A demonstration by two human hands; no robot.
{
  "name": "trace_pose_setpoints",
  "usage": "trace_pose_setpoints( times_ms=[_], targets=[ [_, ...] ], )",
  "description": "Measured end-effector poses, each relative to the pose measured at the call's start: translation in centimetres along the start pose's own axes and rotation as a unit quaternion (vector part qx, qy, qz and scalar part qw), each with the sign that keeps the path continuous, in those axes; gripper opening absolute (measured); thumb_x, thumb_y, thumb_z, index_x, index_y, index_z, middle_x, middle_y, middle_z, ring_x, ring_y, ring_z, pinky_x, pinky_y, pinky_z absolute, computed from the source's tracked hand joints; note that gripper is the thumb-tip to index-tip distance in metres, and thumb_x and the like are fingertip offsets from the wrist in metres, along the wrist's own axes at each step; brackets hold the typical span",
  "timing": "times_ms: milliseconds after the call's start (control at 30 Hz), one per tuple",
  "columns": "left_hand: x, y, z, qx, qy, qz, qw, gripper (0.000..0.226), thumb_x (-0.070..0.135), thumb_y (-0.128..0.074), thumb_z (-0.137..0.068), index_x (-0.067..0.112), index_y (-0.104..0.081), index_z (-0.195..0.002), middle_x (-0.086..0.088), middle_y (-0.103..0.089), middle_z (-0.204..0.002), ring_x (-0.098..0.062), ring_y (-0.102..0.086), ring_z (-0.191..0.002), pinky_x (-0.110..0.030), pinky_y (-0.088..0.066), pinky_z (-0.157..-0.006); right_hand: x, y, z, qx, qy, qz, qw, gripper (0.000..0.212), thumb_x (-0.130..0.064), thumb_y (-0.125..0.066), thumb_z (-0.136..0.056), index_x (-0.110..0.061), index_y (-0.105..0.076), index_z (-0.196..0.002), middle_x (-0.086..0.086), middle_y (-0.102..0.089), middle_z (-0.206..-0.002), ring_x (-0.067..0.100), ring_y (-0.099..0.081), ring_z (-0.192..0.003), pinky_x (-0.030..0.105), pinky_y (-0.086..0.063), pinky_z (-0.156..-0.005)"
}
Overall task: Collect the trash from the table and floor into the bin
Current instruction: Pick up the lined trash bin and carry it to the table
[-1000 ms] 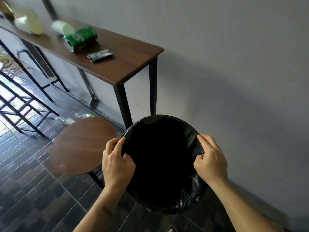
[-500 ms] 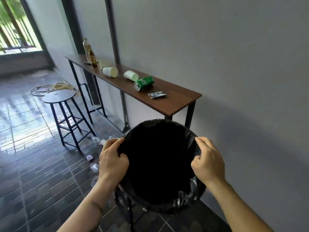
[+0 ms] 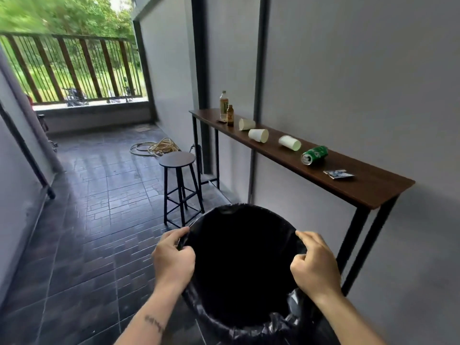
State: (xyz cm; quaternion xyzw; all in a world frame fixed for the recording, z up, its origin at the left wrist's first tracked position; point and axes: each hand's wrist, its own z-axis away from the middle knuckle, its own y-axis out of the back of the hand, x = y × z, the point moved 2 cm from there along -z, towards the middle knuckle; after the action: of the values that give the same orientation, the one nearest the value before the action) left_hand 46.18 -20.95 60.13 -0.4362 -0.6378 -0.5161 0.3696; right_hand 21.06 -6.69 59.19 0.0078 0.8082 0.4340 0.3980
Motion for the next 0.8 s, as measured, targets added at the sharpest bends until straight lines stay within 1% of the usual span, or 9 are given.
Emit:
trace_pose_setpoints(
  times_ms=[33, 100, 133, 167, 333, 433, 600, 733, 800],
  targets=[
    [-0.5, 0.9, -0.8, 0.004, 0.000, -0.002, 1.000, 0.047, -0.007, -0.055, -0.074, 0.023, -0.075, -0.104, 0.013, -0.068, -0.106, -0.005, -0.064, -0.089, -0.029, -0.056, -0.083, -1.0, -0.9, -0.2, -0.004, 0.003, -0.002, 1.000, 0.061, 0.000, -0.048, -0.076, -0.013, -0.057, -0.134, -0.009, -0.056, -0.134, 0.013, -0.057, -0.116, 0.027, -0.049, -0.091],
    [-1.0, 2.5, -2.3, 0.017, 0.006, -0.022, 1.000, 0.044, -0.005, -0.056, -0.075, 0.025, -0.074, -0.103, 0.017, -0.065, -0.103, -0.002, -0.060, -0.085, -0.012, -0.048, -0.073, -2.8, -2.7, -0.9, -0.012, 0.004, -0.009, 1.000, 0.059, 0.002, -0.049, -0.075, -0.011, -0.059, -0.132, -0.007, -0.057, -0.131, 0.015, -0.058, -0.115, 0.024, -0.047, -0.089],
    [-1.3, 3.1, -3.1, 0.023, 0.008, -0.030, 0.999, 0.043, -0.005, -0.057, -0.076, 0.024, -0.074, -0.104, 0.017, -0.063, -0.102, -0.002, -0.058, -0.084, -0.006, -0.042, -0.071, -3.7, -3.6, -1.4, -0.014, 0.006, -0.010, 1.000, 0.059, 0.003, -0.049, -0.075, -0.010, -0.060, -0.131, -0.006, -0.058, -0.130, 0.016, -0.059, -0.113, 0.024, -0.046, -0.088],
    [-1.6, 3.6, -3.9, 0.026, 0.007, -0.032, 0.999, 0.043, -0.005, -0.057, -0.077, 0.021, -0.074, -0.106, 0.017, -0.063, -0.102, -0.003, -0.058, -0.086, -0.005, -0.039, -0.072, -4.6, -4.5, -1.9, -0.016, 0.011, -0.010, 1.000, 0.059, 0.004, -0.050, -0.075, -0.010, -0.061, -0.130, -0.005, -0.059, -0.128, 0.017, -0.060, -0.112, 0.024, -0.046, -0.088],
    [-4.3, 5.1, -9.1, 0.041, 0.004, -0.064, 0.997, 0.047, -0.007, -0.055, -0.076, 0.015, -0.073, -0.113, 0.014, -0.063, -0.105, -0.007, -0.058, -0.095, -0.010, -0.038, -0.083, -7.8, -9.8, -5.3, -0.021, 0.031, -0.016, 0.999, 0.057, 0.005, -0.052, -0.074, -0.010, -0.063, -0.128, -0.005, -0.060, -0.124, 0.017, -0.061, -0.107, 0.021, -0.043, -0.085],
    [-5.2, 4.7, -13.3, 0.015, -0.010, -0.090, 0.996, 0.048, -0.006, -0.055, -0.078, 0.015, -0.071, -0.118, 0.014, -0.060, -0.106, -0.010, -0.056, -0.101, -0.015, -0.039, -0.088, -8.8, -12.9, -8.4, -0.019, 0.035, -0.031, 0.999, 0.058, 0.007, -0.051, -0.074, -0.010, -0.063, -0.127, -0.005, -0.061, -0.121, 0.016, -0.061, -0.106, 0.022, -0.046, -0.087],
    [-6.4, 2.1, -21.4, -0.043, -0.018, -0.113, 0.992, 0.045, -0.001, -0.060, -0.082, 0.022, -0.069, -0.119, 0.016, -0.057, -0.109, -0.011, -0.060, -0.098, -0.011, -0.040, -0.077, -9.4, -17.7, -15.8, -0.010, 0.031, -0.043, 0.999, 0.057, 0.009, -0.051, -0.073, -0.009, -0.066, -0.125, -0.001, -0.064, -0.123, 0.016, -0.061, -0.111, 0.018, -0.041, -0.092],
    [-6.5, -0.8, -27.4, -0.062, -0.021, -0.087, 0.994, 0.048, -0.003, -0.060, -0.078, 0.023, -0.071, -0.117, 0.021, -0.059, -0.109, -0.015, -0.064, -0.099, -0.028, -0.051, -0.089, -9.9, -19.6, -21.2, -0.007, 0.032, -0.038, 0.999, 0.056, 0.009, -0.050, -0.074, -0.009, -0.066, -0.125, -0.002, -0.063, -0.123, 0.014, -0.060, -0.112, 0.014, -0.039, -0.091],
    [-6.2, -2.7, -29.8, -0.077, -0.014, -0.069, 0.995, 0.052, -0.005, -0.058, -0.076, 0.025, -0.072, -0.117, 0.026, -0.061, -0.112, -0.014, -0.065, -0.104, -0.036, -0.051, -0.098, -9.8, -19.7, -23.3, 0.003, 0.019, -0.028, 0.999, 0.055, 0.009, -0.050, -0.075, -0.009, -0.066, -0.125, -0.002, -0.063, -0.122, 0.014, -0.060, -0.111, 0.013, -0.038, -0.090]
  ],
)
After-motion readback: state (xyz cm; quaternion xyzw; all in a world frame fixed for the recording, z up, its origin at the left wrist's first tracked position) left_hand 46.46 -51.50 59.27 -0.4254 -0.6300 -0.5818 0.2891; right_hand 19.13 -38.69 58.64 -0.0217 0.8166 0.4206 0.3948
